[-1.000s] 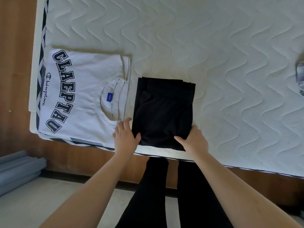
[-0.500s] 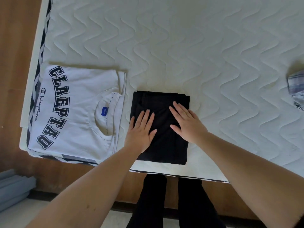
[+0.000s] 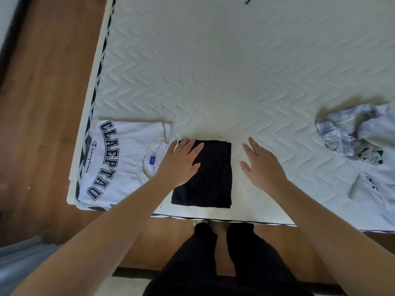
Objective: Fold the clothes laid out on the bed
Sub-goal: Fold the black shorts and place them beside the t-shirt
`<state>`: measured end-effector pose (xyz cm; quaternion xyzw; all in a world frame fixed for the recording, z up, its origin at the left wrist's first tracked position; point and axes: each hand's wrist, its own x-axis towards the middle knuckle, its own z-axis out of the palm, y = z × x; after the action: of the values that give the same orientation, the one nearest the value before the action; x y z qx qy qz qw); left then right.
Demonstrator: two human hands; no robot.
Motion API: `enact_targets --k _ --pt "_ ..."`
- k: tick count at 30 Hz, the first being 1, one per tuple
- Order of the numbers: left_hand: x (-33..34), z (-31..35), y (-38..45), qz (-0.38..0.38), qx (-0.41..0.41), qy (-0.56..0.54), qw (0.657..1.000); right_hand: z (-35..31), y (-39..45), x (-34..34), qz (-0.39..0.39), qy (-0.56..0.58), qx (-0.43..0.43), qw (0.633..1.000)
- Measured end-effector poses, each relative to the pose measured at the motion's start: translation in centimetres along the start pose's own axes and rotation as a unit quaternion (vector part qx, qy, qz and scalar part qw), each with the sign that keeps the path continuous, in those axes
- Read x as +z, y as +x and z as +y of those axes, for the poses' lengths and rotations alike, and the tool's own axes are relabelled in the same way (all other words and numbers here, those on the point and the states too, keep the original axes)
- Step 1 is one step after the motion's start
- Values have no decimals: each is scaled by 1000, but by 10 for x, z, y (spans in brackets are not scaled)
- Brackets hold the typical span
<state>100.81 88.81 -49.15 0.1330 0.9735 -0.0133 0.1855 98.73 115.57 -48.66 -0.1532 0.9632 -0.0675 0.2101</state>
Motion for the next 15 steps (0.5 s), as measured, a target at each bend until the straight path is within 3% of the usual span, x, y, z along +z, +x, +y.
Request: enact_targets --k 7,15 --pt "-123 15 -41 81 46 1 996 30 -90 -84 125 1 84 989" --pt "-220 71 -57 189 129 41 973 18 -156 -148 201 -21 149 968"
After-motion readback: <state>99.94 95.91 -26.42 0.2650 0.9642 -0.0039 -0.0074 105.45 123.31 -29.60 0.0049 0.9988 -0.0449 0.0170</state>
